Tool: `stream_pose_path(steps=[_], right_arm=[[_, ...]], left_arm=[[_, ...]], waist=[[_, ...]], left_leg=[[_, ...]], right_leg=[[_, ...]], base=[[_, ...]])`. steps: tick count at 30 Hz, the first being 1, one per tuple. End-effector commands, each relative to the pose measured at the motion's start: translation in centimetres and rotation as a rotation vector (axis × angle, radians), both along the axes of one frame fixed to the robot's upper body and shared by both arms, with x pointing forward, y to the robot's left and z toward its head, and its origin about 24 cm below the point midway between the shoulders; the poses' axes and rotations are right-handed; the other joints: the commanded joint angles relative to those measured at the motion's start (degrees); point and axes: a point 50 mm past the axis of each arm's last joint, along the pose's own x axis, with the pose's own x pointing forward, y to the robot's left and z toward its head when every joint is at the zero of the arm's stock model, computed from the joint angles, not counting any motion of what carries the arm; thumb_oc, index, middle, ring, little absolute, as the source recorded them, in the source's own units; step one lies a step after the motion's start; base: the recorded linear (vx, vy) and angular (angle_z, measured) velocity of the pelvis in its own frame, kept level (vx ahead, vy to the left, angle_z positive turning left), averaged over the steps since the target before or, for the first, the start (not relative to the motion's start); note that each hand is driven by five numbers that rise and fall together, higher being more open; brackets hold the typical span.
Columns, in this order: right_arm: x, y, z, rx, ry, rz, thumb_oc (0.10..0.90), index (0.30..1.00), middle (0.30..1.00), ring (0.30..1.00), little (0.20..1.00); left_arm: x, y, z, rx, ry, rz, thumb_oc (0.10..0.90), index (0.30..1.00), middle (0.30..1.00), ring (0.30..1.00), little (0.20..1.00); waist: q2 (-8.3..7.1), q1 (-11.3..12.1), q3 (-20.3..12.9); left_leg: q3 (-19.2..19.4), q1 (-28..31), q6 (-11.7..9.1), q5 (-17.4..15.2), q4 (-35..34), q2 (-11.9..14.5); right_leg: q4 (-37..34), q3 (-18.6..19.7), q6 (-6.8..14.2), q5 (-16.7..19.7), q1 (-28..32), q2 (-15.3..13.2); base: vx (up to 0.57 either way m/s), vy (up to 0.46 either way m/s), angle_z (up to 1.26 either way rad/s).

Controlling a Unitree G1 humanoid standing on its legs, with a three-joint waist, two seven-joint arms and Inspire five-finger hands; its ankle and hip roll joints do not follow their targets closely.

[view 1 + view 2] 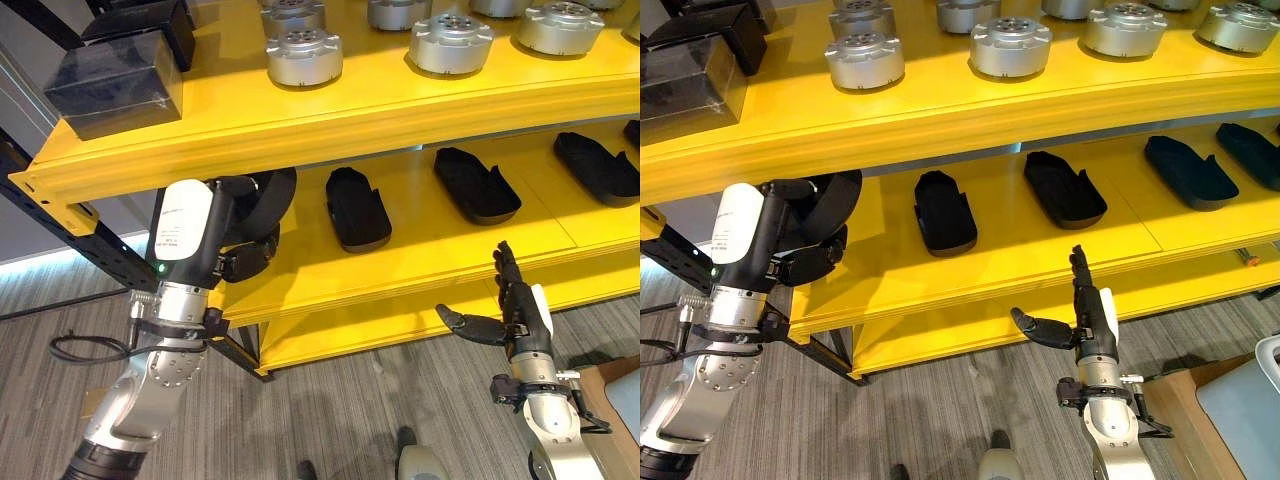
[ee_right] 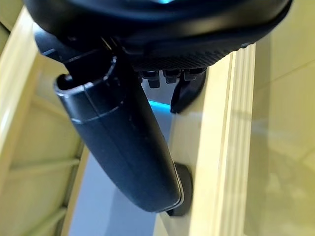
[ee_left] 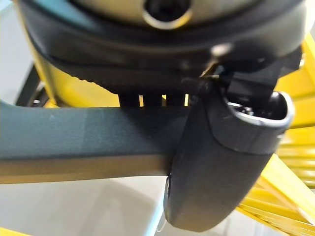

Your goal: Move parts from the plastic box to the shelf.

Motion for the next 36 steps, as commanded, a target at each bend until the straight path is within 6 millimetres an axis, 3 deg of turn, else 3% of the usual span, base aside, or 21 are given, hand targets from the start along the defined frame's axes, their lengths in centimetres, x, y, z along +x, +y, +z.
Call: stream_pose_path(steps=[1, 10, 11, 14, 15, 17, 22, 27, 33, 36], right_arm=[[1.1, -0.1, 4.8, -0.054, -0.247, 0.045, 0.9, 1.0, 1.0, 1.0, 1.0], [1.1, -1.1, 4.4, -0.052, -0.199, 0.058, 0.9, 1.0, 1.0, 1.0, 1.0], [1.2, -1.2, 4.4, -0.05, -0.188, 0.073, 0.9, 1.0, 1.0, 1.0, 1.0], [1.3, -1.2, 4.3, -0.046, -0.185, 0.082, 0.9, 1.0, 1.0, 1.0, 1.0], [1.4, -1.3, 4.4, -0.045, -0.177, 0.099, 0.9, 1.0, 1.0, 1.0, 1.0], [1.6, -1.3, 4.4, -0.049, -0.167, 0.124, 0.9, 1.0, 1.0, 1.0, 1.0], [1.7, -1.3, 4.3, -0.052, -0.153, 0.154, 0.9, 1.0, 1.0, 1.0, 1.0], [1.7, -1.4, 4.0, -0.047, -0.13, 0.176, 0.9, 1.0, 1.0, 1.0, 1.0], [1.8, -1.2, 3.5, -0.027, -0.095, 0.204, 0.9, 1.0, 1.0, 1.0, 1.0], [1.9, -1.1, 3.4, -0.027, -0.079, 0.224, 0.9, 1.0, 1.0, 1.0, 1.0]], left_arm=[[-2.4, -2.9, 6.9, 0.084, -0.36, -0.235, 0.4, 0.3, 0.3, 0.3, 0.3], [-3.9, -2.3, 9.6, 0.325, -0.248, -0.346, 0.4, 0.3, 0.3, 0.3, 0.3], [-3.8, -2.3, 10.2, 0.331, -0.153, -0.415, 0.4, 0.3, 0.3, 0.3, 0.3], [-3.9, -2.3, 10.6, 0.31, -0.129, -0.449, 0.4, 0.3, 0.3, 0.3, 0.3], [-3.5, -2.0, 10.5, 0.247, 0.032, -0.525, 0.4, 0.3, 0.3, 0.3, 0.3], [-3.0, -1.6, 10.8, 0.199, 0.169, -0.578, 0.4, 0.3, 0.3, 0.3, 0.3], [-2.3, -0.8, 10.5, 0.13, 0.372, -0.635, 0.4, 0.3, 0.3, 0.3, 0.3], [-1.2, 1.7, 8.9, 0.051, 0.623, -0.56, 0.4, 0.3, 0.3, 0.3, 0.3], [-0.8, 4.1, 6.4, 0.117, 0.862, -0.416, 0.4, 0.3, 0.3, 0.3, 0.3], [-0.7, 4.8, 6.1, 0.159, 0.928, -0.365, 0.4, 0.3, 0.3, 0.3, 0.3]], waist=[[-3.31, -0.89, -5.43], [-2.79, -0.97, -6.71], [-2.3, -1.21, -6.84], [-2.25, -1.13, -6.84], [-1.77, -1.43, -7.04], [-1.13, -1.51, -7.14], [-0.42, -1.84, -7.03], [0.62, -1.77, -6.84], [1.3, -1.75, -6.12], [1.58, -1.69, -5.86]], left_leg=[[-1.3, -1.11, -2.03, -0.24, 1.93, 5.52], [0.09, 1.27, -2.29, 0.67, -1.04, 5.57], [0.24, 1.52, -2.45, 1.03, -1.62, 5.52], [0.19, 1.66, -2.52, 1.25, -1.9, 5.53], [0.38, 1.88, -2.59, 1.51, -2.36, 5.45], [0.44, 2.11, -2.71, 1.83, -2.71, 5.4], [0.36, 2.3, -2.89, 2.35, -3.46, 5.41], [0.96, 2.7, -3.07, 2.91, -4.3, 5.58], [1.2, 2.71, -3.16, 3.14, -4.55, 5.65], [1.08, 2.61, -3.24, 3.34, -4.87, 5.53]], right_leg=[[-7.55, -0.3, 2.67, -0.17, 8.99, -1.7], [-10.29, 0.25, 3.32, 1.72, 9.55, -1.71], [-10.93, 0.15, 3.51, 2.14, 9.73, -1.77], [-11.18, 0.05, 3.56, 2.38, 9.88, -1.83], [-11.5, -0.01, 3.74, 2.77, 9.92, -1.91], [-11.7, -0.25, 3.84, 3.01, 10.06, -2.01], [-12.11, -0.4, 4.12, 3.54, 10.05, -2.09], [-12.6, -0.57, 4.54, 4.16, 9.97, -2.23], [-12.64, -1.22, 4.78, 4.31, 9.97, -2.42], [-12.86, -1.73, 4.9, 4.33, 10.23, -2.63]], base=[[0.03, 0.018, -0.07], [0.02, 0.01, -0.1], [0.01, 0.01, -0.08], [0.0, 0.002, -0.02], [0.0, 0.0, 0.0], [0.0, 0.0, 0.0], [0.0, 0.0, 0.0], [0.0, 0.0, 0.0], [0.0, 0.001, -0.01], [0.0, 0.0, 0.0]])
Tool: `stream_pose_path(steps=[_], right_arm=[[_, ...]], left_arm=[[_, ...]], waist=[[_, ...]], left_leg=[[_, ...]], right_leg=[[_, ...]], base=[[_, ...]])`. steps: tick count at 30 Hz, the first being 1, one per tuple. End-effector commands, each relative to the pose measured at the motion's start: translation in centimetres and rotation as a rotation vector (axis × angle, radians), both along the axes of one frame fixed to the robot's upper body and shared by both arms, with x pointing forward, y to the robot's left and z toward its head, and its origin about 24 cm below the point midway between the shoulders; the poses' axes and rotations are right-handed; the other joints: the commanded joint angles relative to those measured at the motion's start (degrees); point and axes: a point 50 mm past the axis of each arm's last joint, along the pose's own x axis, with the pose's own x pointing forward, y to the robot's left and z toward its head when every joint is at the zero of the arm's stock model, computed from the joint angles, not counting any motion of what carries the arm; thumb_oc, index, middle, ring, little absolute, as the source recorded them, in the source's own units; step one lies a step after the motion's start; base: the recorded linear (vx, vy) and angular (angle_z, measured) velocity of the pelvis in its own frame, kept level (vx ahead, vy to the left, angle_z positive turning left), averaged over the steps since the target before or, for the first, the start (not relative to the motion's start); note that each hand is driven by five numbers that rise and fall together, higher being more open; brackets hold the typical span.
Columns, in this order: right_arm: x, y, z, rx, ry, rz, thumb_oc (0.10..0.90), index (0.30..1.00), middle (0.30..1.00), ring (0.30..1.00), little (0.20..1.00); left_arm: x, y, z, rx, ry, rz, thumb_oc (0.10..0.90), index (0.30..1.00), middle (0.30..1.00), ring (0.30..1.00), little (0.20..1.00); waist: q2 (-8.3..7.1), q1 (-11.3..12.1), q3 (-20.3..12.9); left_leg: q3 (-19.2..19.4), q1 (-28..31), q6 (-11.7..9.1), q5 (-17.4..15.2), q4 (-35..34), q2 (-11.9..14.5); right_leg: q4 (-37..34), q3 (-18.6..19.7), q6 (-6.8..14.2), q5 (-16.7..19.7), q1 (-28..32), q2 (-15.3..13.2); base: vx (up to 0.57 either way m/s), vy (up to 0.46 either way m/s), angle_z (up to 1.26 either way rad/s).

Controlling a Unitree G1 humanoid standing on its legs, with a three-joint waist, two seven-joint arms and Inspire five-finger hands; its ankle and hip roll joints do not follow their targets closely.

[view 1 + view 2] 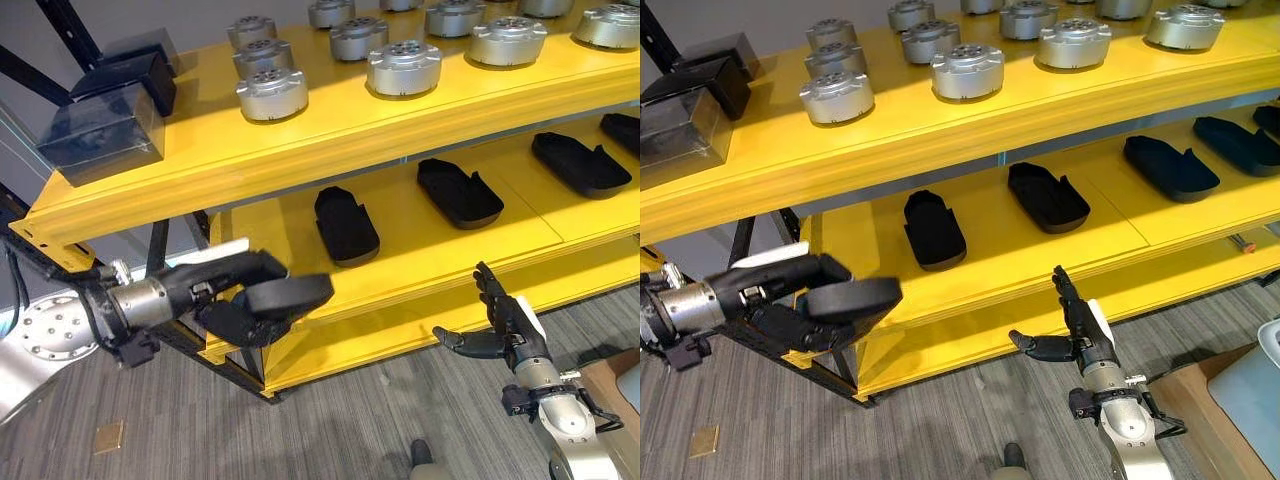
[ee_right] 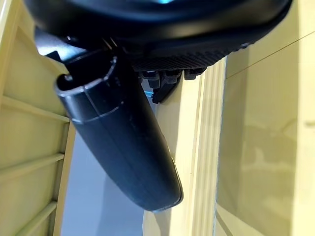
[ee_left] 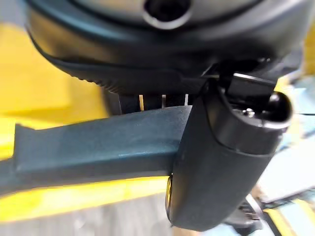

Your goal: Move parts from the plastic box to the shelf.

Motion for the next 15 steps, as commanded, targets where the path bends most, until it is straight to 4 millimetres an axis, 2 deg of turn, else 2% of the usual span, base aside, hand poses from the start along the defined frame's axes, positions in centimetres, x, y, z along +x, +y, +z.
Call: stream_pose_path(steps=[1, 5, 6, 7, 9, 12, 15], right_arm=[[2.0, 1.2, 4.9, 0.027, -0.236, 0.106, 0.9, 1.0, 1.0, 1.0, 1.0], [2.2, 1.4, 5.0, 0.028, -0.223, 0.133, 0.9, 1.0, 1.0, 1.0, 1.0], [2.2, 1.6, 5.0, 0.019, -0.214, 0.149, 0.9, 1.0, 1.0, 1.0, 1.0], [2.2, 1.6, 5.0, 0.019, -0.214, 0.149, 0.9, 1.0, 1.0, 1.0, 1.0], [2.4, 2.0, 5.0, 0.01, -0.206, 0.178, 0.9, 1.0, 1.0, 1.0, 1.0], [2.4, 2.2, 4.9, -0.008, -0.191, 0.202, 0.9, 1.0, 1.0, 1.0, 1.0], [2.4, 2.2, 4.9, -0.034, -0.18, 0.22, 0.9, 1.0, 1.0, 1.0, 1.0]], left_arm=[[1.1, 0.2, 5.6, 0.084, -0.184, -0.025, 0.4, 0.3, 0.3, 0.3, 0.3], [1.3, 0.9, 5.3, 0.183, -0.127, -0.018, 0.4, 0.3, 0.3, 0.3, 0.3], [1.3, 1.0, 5.6, 0.276, -0.104, -0.037, 0.4, 0.3, 0.3, 0.3, 0.3], [1.3, 1.0, 5.6, 0.276, -0.104, -0.037, 0.4, 0.3, 0.3, 0.3, 0.3], [1.2, 0.6, 6.2, 0.397, -0.105, -0.088, 0.4, 0.3, 0.3, 0.3, 0.3], [1.2, 0.1, 7.3, 0.568, -0.161, -0.149, 0.4, 0.3, 0.3, 0.3, 0.3], [1.2, -0.8, 9.2, 0.824, -0.3, -0.227, 0.4, 0.3, 0.3, 0.3, 0.3]], waist=[[-3.2, -1.49, -1.8], [-3.05, -1.27, -1.55], [-2.9, -1.29, -1.39], [-2.92, -1.29, -1.37], [-2.78, -1.63, -1.13], [-2.77, -1.73, -1.1], [-2.77, -1.39, -1.24]], left_leg=[[-1.61, -0.15, -2.87, 1.89, 0.11, 4.27], [-1.76, -0.55, -2.98, 2.25, -0.09, 4.18], [-1.83, -0.53, -3.02, 2.28, -0.26, 4.2], [-1.85, -0.52, -3.02, 2.28, -0.26, 4.19], [-1.82, -0.52, -3.07, 2.36, -0.35, 4.17], [-2.09, -0.44, -3.09, 2.42, -0.61, 4.11], [-2.3, -0.25, -3.1, 2.42, -0.96, 4.08]], right_leg=[[-3.0, -2.66, 4.79, -0.48, 6.69, -4.84], [-3.3, -3.19, 4.9, -0.36, 6.81, -4.98], [-3.38, -3.43, 5.0, -0.33, 6.96, -5.09], [-3.39, -3.45, 5.0, -0.33, 7.0, -5.1], [-3.45, -3.71, 5.09, -0.26, 7.1, -5.21], [-3.6, -4.16, 5.26, -0.25, 7.42, -5.32], [-3.8, -4.57, 5.38, -0.31, 7.82, -5.34]], base=[[0.0, -0.001, 0.03], [0.0, -0.008, 0.1], [0.01, -0.006, 0.05], [0.01, -0.009, 0.03], [0.0, -0.007, 0.03], [0.02, -0.01, 0.06], [0.02, -0.015, 0.06]])
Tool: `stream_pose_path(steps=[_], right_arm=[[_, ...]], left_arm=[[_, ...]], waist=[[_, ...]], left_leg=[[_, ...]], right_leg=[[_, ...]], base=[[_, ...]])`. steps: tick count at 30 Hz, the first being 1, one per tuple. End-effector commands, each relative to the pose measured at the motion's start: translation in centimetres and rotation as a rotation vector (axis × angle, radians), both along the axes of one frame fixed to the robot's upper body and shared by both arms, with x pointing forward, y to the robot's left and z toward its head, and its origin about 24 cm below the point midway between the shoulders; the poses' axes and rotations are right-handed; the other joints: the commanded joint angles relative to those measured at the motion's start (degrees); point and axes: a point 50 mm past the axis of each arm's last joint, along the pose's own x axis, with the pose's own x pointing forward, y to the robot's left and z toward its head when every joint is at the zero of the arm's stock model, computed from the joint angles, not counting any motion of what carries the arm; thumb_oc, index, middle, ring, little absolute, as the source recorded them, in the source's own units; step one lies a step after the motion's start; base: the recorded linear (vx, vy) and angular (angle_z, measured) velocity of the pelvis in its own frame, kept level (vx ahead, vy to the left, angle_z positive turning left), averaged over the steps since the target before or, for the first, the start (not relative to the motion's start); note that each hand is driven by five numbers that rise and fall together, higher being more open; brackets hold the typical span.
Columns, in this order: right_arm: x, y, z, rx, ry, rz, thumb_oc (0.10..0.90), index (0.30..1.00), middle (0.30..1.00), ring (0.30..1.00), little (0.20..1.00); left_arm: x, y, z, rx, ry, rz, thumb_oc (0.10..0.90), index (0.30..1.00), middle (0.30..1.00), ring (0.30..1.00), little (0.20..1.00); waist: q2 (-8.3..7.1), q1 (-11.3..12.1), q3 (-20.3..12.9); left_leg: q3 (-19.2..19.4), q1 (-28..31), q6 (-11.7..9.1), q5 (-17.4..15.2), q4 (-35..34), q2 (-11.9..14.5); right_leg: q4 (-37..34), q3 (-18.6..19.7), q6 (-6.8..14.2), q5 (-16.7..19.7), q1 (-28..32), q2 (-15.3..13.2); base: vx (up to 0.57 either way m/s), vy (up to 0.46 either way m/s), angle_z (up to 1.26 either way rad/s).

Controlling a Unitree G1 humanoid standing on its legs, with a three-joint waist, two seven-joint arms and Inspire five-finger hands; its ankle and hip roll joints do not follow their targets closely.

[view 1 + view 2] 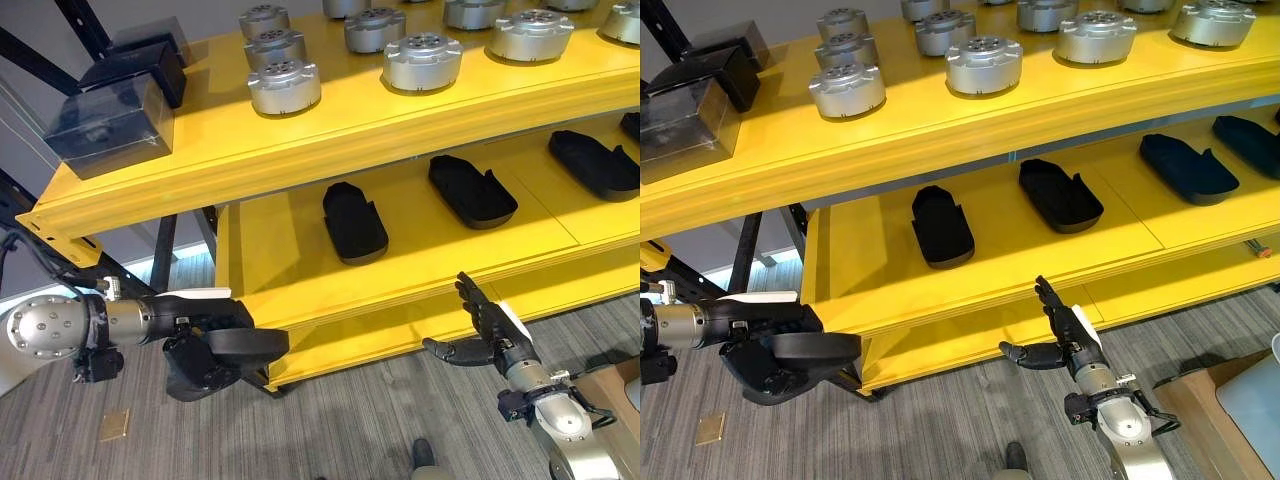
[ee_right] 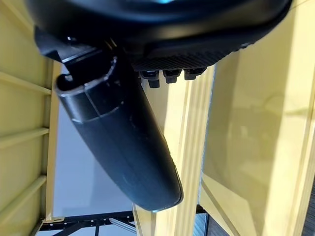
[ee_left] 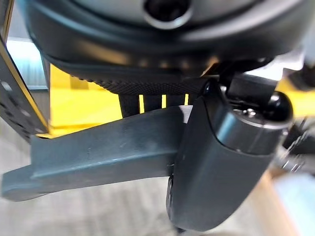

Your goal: Move parts from the plastic box to the shelf.

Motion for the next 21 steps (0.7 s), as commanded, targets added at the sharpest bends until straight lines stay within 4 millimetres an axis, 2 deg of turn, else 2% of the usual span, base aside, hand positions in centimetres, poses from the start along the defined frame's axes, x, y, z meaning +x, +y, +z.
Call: stream_pose_path(steps=[1, 3, 4, 6, 7, 12, 21], right_arm=[[2.3, 1.4, 5.6, -0.032, -0.266, 0.123, 0.9, 1.0, 1.0, 1.0, 1.0], [2.2, 1.2, 5.7, -0.06, -0.263, 0.128, 0.9, 1.0, 1.0, 1.0, 1.0], [1.9, 0.6, 5.6, -0.071, -0.255, 0.11, 0.9, 1.0, 1.0, 1.0, 1.0], [1.5, 0.2, 5.5, -0.081, -0.244, 0.094, 0.9, 1.0, 1.0, 1.0, 1.0], [1.3, -0.3, 5.4, -0.087, -0.228, 0.082, 0.9, 1.0, 1.0, 1.0, 1.0], [0.9, -0.8, 4.9, -0.067, -0.202, 0.054, 0.9, 1.0, 1.0, 1.0, 1.0], [1.0, -0.5, 4.6, -0.055, -0.172, 0.077, 0.9, 1.0, 1.0, 1.0, 1.0]], left_arm=[[1.6, -2.0, 9.2, 0.405, -0.448, -0.229, 0.4, 0.3, 0.3, 0.3, 0.3], [1.4, -3.2, 10.8, 0.604, -0.581, -0.346, 0.4, 0.3, 0.3, 0.3, 0.3], [1.2, -4.0, 12.0, 0.672, -0.679, -0.387, 0.4, 0.3, 0.3, 0.3, 0.3], [1.1, -4.3, 12.5, 0.699, -0.719, -0.402, 0.4, 0.3, 0.3, 0.3, 0.3], [0.5, -5.3, 13.2, 0.749, -0.784, -0.455, 0.4, 0.3, 0.3, 0.3, 0.3], [-0.2, -6.2, 14.4, 0.708, -0.868, -0.466, 0.4, 0.3, 0.3, 0.3, 0.3], [-0.6, -6.8, 14.3, 0.665, -0.882, -0.483, 0.4, 0.3, 0.3, 0.3, 0.3]], waist=[[-3.16, -1.1, -1.39], [-3.19, -0.34, -1.68], [-3.29, 0.83, -2.12], [-3.32, 1.83, -2.46], [-3.44, 3.01, -2.99], [-3.88, 4.82, -3.51], [-4.44, 4.48, -3.08]], left_leg=[[-0.6, 0.75, -2.97, 1.88, -0.57, 4.18], [-0.88, 0.84, -2.95, 1.86, -0.92, 4.1], [-1.21, 0.86, -2.95, 1.77, -1.1, 4.04], [-1.4, 0.85, -2.94, 1.71, -1.17, 4.05], [-1.7, 0.93, -2.93, 1.55, -1.29, 3.98], [-2.28, 0.82, -2.88, 1.45, -1.37, 3.89], [-2.71, 0.68, -2.83, 1.36, -1.63, 3.74]], right_leg=[[-1.7, -2.33, 5.74, -1.23, 6.88, -5.05], [-1.89, -2.82, 5.78, -1.37, 7.25, -5.11], [-2.08, -3.24, 5.75, -1.59, 7.6, -5.09], [-2.23, -3.35, 5.75, -1.66, 7.71, -5.07], [-2.36, -3.62, 5.69, -1.78, 7.9, -5.08], [-2.58, -4.1, 5.5, -2.01, 8.41, -4.87], [-2.99, -4.53, 5.32, -1.76, 8.5, -4.87]], base=[[0.02, -0.014, 0.08], [0.02, -0.022, 0.07], [0.02, -0.024, 0.04], [0.01, -0.014, 0.1], [0.01, -0.007, 0.14], [0.0, -0.01, 0.13], [-0.02, -0.001, 0.07]])
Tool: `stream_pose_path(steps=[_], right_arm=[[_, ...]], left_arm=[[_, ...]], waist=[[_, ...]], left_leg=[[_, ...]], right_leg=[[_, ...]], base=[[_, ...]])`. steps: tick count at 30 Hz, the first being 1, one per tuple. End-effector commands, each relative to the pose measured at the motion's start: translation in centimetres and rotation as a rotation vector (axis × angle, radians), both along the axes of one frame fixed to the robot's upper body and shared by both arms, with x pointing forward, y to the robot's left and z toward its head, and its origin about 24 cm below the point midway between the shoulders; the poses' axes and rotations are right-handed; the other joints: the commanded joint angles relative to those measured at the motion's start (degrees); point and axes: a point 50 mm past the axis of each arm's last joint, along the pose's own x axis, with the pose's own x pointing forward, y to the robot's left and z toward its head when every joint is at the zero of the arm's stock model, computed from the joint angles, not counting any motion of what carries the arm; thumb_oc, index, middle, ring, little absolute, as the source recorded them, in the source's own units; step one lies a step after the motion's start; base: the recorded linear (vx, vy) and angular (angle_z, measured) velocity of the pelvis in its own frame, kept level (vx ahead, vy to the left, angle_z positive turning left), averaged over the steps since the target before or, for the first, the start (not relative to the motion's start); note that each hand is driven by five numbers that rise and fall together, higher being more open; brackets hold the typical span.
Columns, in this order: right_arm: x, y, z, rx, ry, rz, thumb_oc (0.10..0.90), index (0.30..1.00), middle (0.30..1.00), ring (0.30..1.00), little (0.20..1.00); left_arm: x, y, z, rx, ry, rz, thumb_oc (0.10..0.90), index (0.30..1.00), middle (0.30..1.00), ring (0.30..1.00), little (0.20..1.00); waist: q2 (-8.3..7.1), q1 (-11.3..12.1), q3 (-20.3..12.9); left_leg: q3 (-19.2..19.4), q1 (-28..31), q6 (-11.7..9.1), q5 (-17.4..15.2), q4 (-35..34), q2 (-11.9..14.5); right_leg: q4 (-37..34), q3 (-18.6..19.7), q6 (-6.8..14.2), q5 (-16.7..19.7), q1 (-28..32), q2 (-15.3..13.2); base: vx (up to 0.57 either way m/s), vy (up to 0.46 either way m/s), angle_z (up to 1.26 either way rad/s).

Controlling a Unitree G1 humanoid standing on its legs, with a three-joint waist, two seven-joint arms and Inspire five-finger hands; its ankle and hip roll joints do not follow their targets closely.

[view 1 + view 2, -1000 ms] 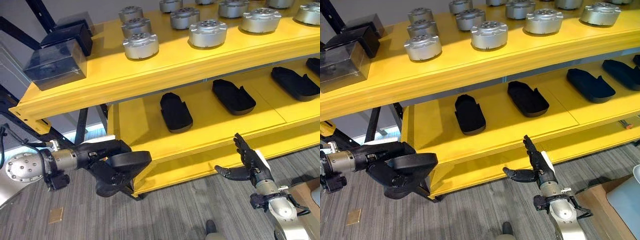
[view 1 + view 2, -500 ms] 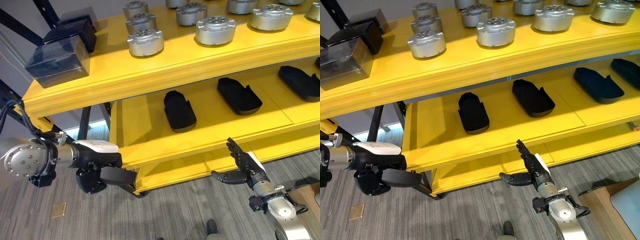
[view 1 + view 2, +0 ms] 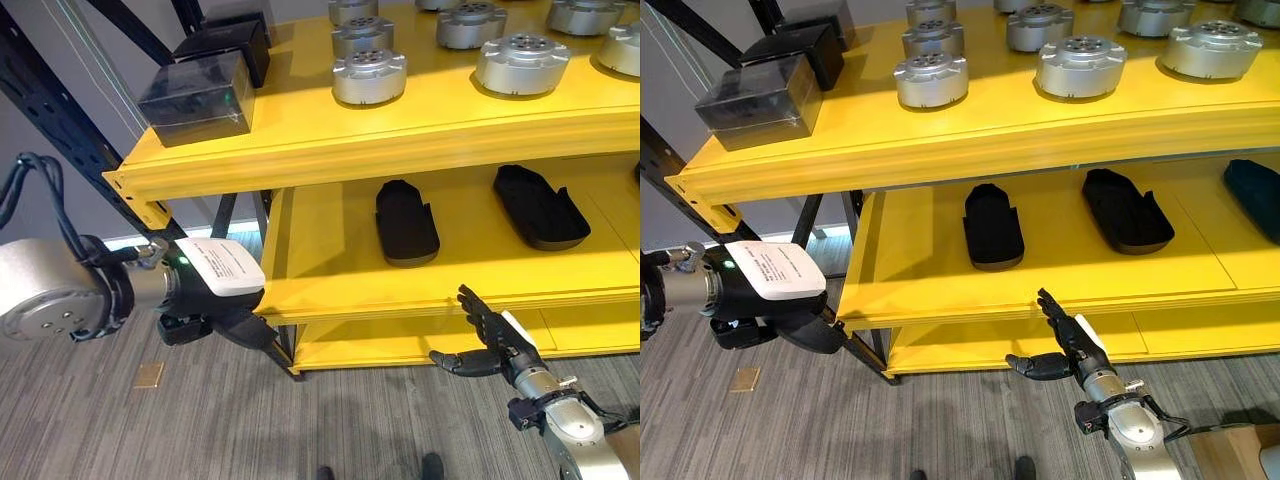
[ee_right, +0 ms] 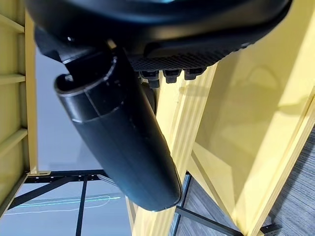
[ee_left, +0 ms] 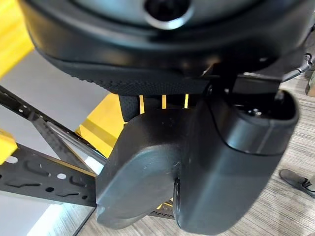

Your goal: Move parts from the plastic box to the shelf.

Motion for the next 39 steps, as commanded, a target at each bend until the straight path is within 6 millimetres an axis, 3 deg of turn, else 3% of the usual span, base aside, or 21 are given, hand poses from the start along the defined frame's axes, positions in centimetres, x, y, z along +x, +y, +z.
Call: stream_pose_path(steps=[1, 5, 10, 13, 20, 26, 31, 39], right_arm=[[1.8, 0.7, 5.1, -0.019, -0.249, 0.072, 0.9, 1.0, 1.0, 1.0, 1.0], [1.4, 0.3, 4.8, -0.011, -0.235, 0.053, 0.9, 1.0, 1.0, 1.0, 1.0], [1.6, 0.5, 4.6, -0.014, -0.223, 0.062, 0.9, 1.0, 1.0, 1.0, 1.0], [1.7, 0.5, 4.6, -0.013, -0.221, 0.065, 0.9, 1.0, 1.0, 1.0, 1.0], [2.0, 1.1, 4.4, -0.019, -0.204, 0.098, 0.9, 1.0, 1.0, 1.0, 1.0], [1.9, 1.1, 4.3, -0.018, -0.194, 0.099, 0.9, 1.0, 1.0, 1.0, 1.0], [1.9, 0.7, 4.2, -0.037, -0.178, 0.098, 0.9, 1.0, 1.0, 1.0, 1.0], [1.3, -0.1, 4.2, -0.011, -0.189, 0.058, 0.9, 1.0, 1.0, 1.0, 1.0]], left_arm=[[-0.3, -1.5, 8.4, 0.004, -0.433, -0.071, 0.4, 0.3, 0.3, 0.3, 0.3], [-1.0, -2.3, 9.9, -0.137, -0.448, -0.091, 0.4, 0.3, 0.3, 0.3, 0.3], [-1.4, -2.8, 10.2, -0.176, -0.422, -0.106, 0.4, 0.3, 0.3, 0.3, 0.3], [-1.6, -2.9, 10.4, -0.289, -0.356, -0.098, 0.4, 0.3, 0.3, 0.3, 0.3], [-0.4, -1.6, 8.7, -0.259, -0.257, 0.01, 0.4, 0.3, 0.3, 0.3, 0.3], [-0.7, -2.1, 8.6, -0.226, -0.278, -0.023, 0.4, 0.3, 0.3, 0.3, 0.3], [-2.3, -3.6, 11.5, -0.202, -0.491, -0.149, 0.4, 0.3, 0.3, 0.3, 0.3], [-4.9, -5.9, 13.0, -0.433, -0.517, -0.401, 0.4, 0.3, 0.3, 0.3, 0.3]], waist=[[-3.67, -3.05, -2.93], [-3.81, -3.03, -2.88], [-3.54, -3.62, -2.57], [-3.34, -4.09, -2.36], [-3.16, -4.17, -1.94], [-3.52, -3.84, -2.06], [-3.19, -4.45, -2.21], [-3.34, -4.7, -2.44]], left_leg=[[0.59, 1.56, -2.76, 0.87, -1.38, 4.12], [0.37, 1.58, -2.75, 0.93, -1.4, 4.12], [0.46, 1.81, -2.78, 0.9, -1.42, 4.17], [0.55, 1.89, -2.82, 0.95, -1.41, 4.14], [0.85, 2.07, -2.75, 0.86, -1.44, 4.03], [0.77, 2.12, -2.69, 0.73, -1.52, 4.02], [0.51, 2.2, -2.7, 0.64, -1.55, 4.07], [0.2, 2.25, -2.81, 0.61, -1.54, 4.12]], right_leg=[[-1.61, -1.38, 5.17, -1.84, 6.6, -4.32], [-1.68, -1.59, 5.17, -1.85, 6.73, -4.16], [-1.55, -1.46, 5.19, -1.83, 6.73, -4.09], [-1.57, -1.37, 5.24, -1.8, 6.71, -4.14], [-1.37, -1.4, 5.33, -1.95, 6.71, -4.27], [-1.32, -1.61, 5.24, -2.1, 6.9, -4.29], [-1.45, -1.79, 5.32, -2.11, 7.07, -4.13], [-1.46, -2.1, 5.23, -2.21, 7.12, -4.0]], base=[[-0.02, -0.001, 0.04], [0.0, 0.0, 0.0], [0.0, 0.0, 0.0], [0.0, 0.0, 0.0], [0.0, 0.0, 0.0], [0.0, -0.002, -0.05], [0.0, 0.001, 0.01], [0.0, 0.001, 0.0]])
